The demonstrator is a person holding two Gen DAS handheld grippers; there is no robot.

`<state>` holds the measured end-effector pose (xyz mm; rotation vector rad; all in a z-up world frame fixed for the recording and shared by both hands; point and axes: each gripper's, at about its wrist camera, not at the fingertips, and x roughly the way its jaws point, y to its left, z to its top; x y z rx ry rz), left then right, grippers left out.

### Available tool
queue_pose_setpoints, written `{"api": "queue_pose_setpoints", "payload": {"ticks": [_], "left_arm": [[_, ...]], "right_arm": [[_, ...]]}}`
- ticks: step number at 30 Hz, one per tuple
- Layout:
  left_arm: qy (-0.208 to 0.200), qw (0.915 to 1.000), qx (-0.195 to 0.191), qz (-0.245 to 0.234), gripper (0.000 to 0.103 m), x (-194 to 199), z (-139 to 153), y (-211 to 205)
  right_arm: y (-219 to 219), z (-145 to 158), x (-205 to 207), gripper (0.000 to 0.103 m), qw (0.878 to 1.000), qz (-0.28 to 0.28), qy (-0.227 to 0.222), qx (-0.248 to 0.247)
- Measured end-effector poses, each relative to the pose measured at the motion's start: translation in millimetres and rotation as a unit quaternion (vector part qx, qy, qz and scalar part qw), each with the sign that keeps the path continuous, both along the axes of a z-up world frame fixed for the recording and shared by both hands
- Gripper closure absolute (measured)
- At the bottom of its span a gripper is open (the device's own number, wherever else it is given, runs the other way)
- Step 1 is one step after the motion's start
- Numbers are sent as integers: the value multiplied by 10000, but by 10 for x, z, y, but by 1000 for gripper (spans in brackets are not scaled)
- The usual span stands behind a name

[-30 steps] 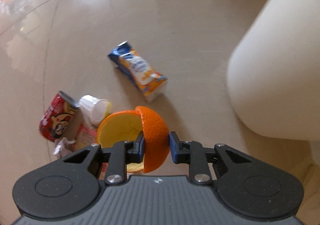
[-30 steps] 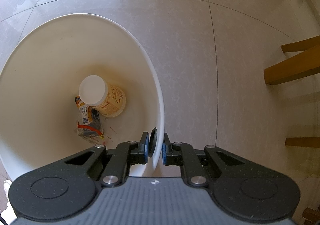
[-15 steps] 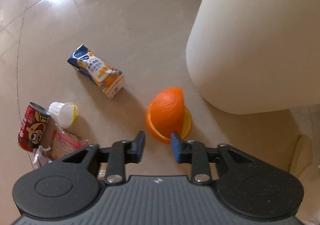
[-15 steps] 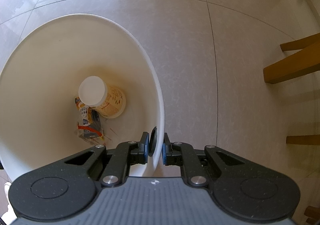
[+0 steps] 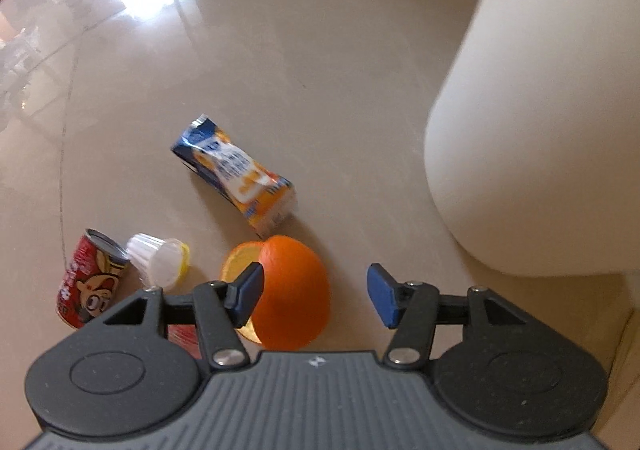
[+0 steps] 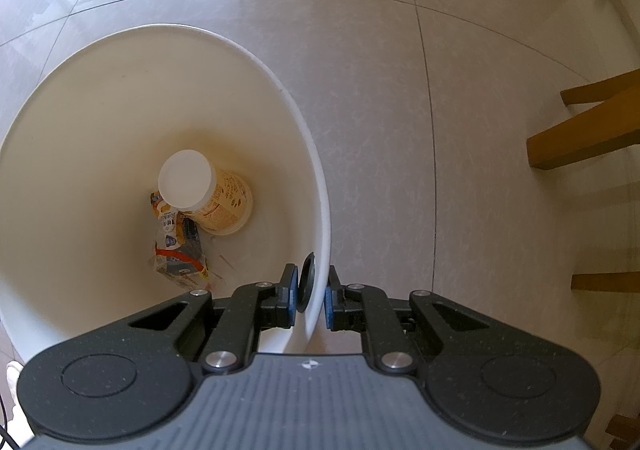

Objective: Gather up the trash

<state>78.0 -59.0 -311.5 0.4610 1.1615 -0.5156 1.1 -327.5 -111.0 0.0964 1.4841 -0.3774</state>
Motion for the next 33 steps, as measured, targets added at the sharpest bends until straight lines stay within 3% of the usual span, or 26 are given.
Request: {"api": "queue_pose_setpoints", "payload": {"ticks": [5,10,14,16,19,21,24,28,33], "left_arm": [[-215,9997,110,29,46,73,79,143],[-308,9985,220,396,46,264,34,299],[133,9985,236,486,47,366,-183,304],[432,9977,237,470,52,382,-332,259],[562,9964,322,541,71,402,-497,179],[579,9945,286,823,91,449,-542,208],[487,9925,4,1117,95,437,-418,271],[-217,9974,580,363,95,184,-174,158],[-282,9980,345,445,95,61,123,247]], "right_arm": [[-5,-6,3,88,10000,-12,0,12],[-9,-19,4,88,10000,-29,5,19],[-5,-21,6,87,10000,-9,11,13],[-5,-21,6,87,10000,-11,5,7],[13,-22,-4,87,10000,9,-9,-35],[24,-28,-12,87,10000,26,-7,-50],[35,-43,-23,87,10000,24,3,-48],[38,-110,-52,87,10000,-29,90,-4],[35,-120,-90,88,9999,-75,72,45]]}}
